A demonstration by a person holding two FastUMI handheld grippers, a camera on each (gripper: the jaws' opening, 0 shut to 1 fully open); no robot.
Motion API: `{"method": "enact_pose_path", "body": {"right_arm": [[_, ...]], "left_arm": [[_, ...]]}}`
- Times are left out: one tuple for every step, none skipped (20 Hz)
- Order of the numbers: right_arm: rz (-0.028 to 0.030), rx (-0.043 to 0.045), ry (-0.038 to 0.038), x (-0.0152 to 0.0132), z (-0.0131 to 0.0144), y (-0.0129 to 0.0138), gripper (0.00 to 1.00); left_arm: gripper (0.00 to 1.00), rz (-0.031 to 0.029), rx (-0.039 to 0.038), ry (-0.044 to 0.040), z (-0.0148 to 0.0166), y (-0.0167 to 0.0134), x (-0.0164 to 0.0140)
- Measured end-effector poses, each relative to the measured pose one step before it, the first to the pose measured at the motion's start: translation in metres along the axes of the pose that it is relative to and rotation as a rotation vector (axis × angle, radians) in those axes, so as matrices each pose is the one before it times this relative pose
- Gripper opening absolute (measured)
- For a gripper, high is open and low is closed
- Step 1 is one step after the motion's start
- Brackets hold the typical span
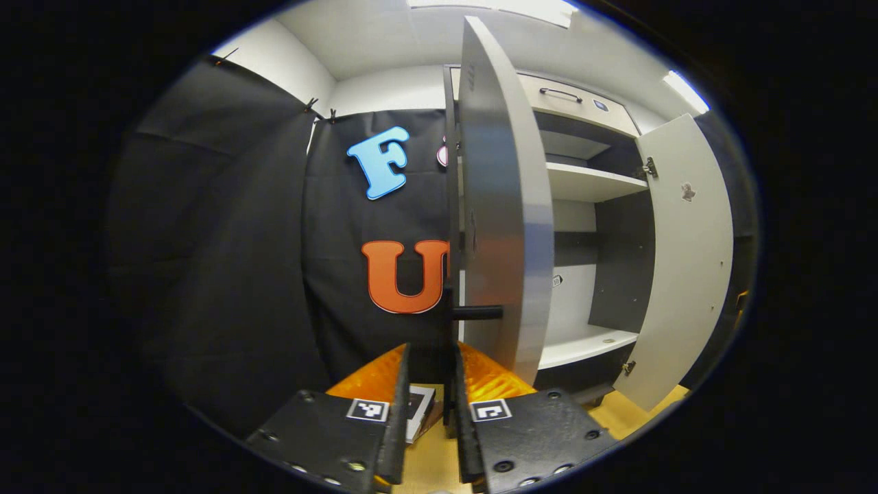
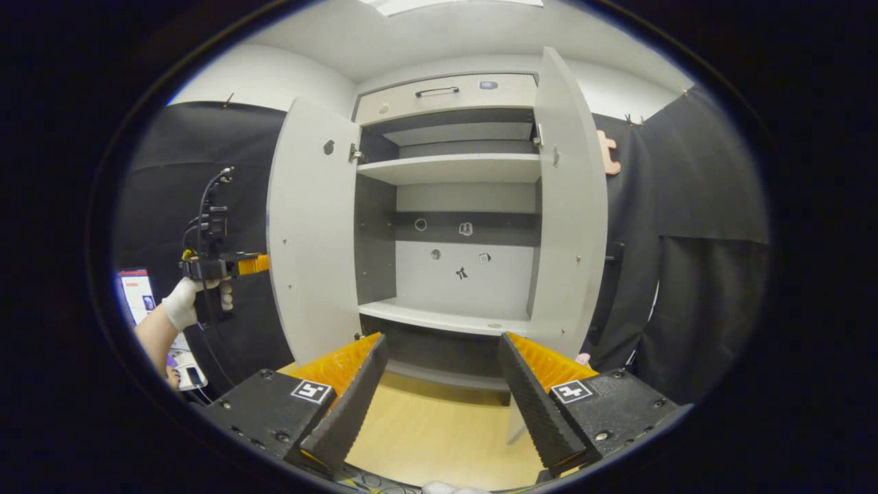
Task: Open the right door of the double-door shoe cabinet with the right hand, and open the left door with the left hand.
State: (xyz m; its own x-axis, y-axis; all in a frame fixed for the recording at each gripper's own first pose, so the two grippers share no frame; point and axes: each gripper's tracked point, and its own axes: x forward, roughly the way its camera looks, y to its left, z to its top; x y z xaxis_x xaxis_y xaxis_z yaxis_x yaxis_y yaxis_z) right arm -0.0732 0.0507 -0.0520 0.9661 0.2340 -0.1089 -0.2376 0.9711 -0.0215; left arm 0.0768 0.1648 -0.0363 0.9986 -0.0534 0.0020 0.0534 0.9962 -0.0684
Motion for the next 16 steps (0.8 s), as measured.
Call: {"method": "enact_pose_path", "body": {"right_arm": [[-0.00187, 0.00275, 0.0036, 0.00097, -0.00015, -0.00034, 0.99], [-0.0022, 0.00144, 0.00408, 0.00089, -0.00116, -0.00058, 0.99], [0.00024, 0.00085, 0.00304, 0.00068, -0.0006, -0.00013, 0.99], [0.00173, 0.00275, 0.00305, 0.00134, -0.00127, -0.00046, 0.99], [0.00262, 0.001, 0.00363, 0.00188, -0.00072, 0.00037, 1.0], [0.00339, 0.00032, 0.00066, 0.00282, -0.00053, 0.00115, 0.99], [0.00117, -0.00046, 0.00219, 0.00401, -0.00019, 0.0005, 1.0], [0.00265, 0.00067, 0.00103, 0.0026, 0.00102, 0.00083, 0.99], [0.00152, 0.00061, -0.00101, 0.0016, -0.00015, 0.00112, 1.0], [0.00121, -0.00082, -0.00046, 0.00086, 0.00019, 0.00057, 1.0], [-0.00363, -0.003, -0.00259, 0.00024, 0.00108, -0.00002, 1.0], [-0.01073, -0.00135, -0.0019, 0.00013, 0.00061, -0.00274, 0.99], [-0.00931, 0.00077, -0.00363, -0.00098, 0.00178, -0.00194, 1.0], [-0.01284, 0.00142, -0.00136, 0.00084, 0.0024, -0.00143, 0.99], [-0.01206, 0.00089, -0.00417, 0.00105, 0.00151, -0.00242, 1.0], [-0.01187, 0.00005, -0.00458, 0.00054, 0.00296, -0.00184, 0.99]], "left_arm": [[0.4, 0.01658, 0.02028, 0.00131, -0.00336, 0.00645, -0.00864], [0.46, 0.02352, 0.02606, 0.00949, -0.00341, 0.00772, -0.0084], [0.82, 0.00139, 0.01058, 0.01493, -0.0065, 0.00145, -0.00629], [0.73, -0.00311, -0.00057, 0.01421, -0.00516, -0.00136, -0.00736], [0.78, 0.00568, 0.00501, 0.00608, -0.0027, 0.00116, -0.00471], [0.95, 0.01433, 0.00765, 0.00716, -0.00139, 0.00366, -0.00833], [0.98, 0.02317, 0.00456, 0.00236, -0.00111, 0.0053, -0.00759], [0.97, 0.01266, -0.0029, 0.00179, 0.0002, 0.0009, -0.00568], [0.96, 0.00348, -0.00948, -0.00186, 0.00337, -0.00314, -0.00558], [0.96, 0.00191, -0.00495, -0.00288, 0.00415, -0.00251, -0.00507], [0.96, 0.01217, -0.00265, -0.00256, 0.00371, -0.00257, -0.00697], [0.96, 0.01162, -0.00368, -0.00831, 0.00482, -0.00333, -0.0056], [0.96, 0.00454, -0.00925, -0.00252, 0.00365, -0.00553, -0.00651], [0.96, 0.0022, -0.01497, -0.00766, 0.00458, -0.00746, -0.00565], [0.96, -0.00356, -0.01728, -0.00679, 0.00576, -0.00835, -0.00514], [0.96, -0.00031, -0.01084, -0.00582, 0.00387, -0.009, -0.00399]]}}
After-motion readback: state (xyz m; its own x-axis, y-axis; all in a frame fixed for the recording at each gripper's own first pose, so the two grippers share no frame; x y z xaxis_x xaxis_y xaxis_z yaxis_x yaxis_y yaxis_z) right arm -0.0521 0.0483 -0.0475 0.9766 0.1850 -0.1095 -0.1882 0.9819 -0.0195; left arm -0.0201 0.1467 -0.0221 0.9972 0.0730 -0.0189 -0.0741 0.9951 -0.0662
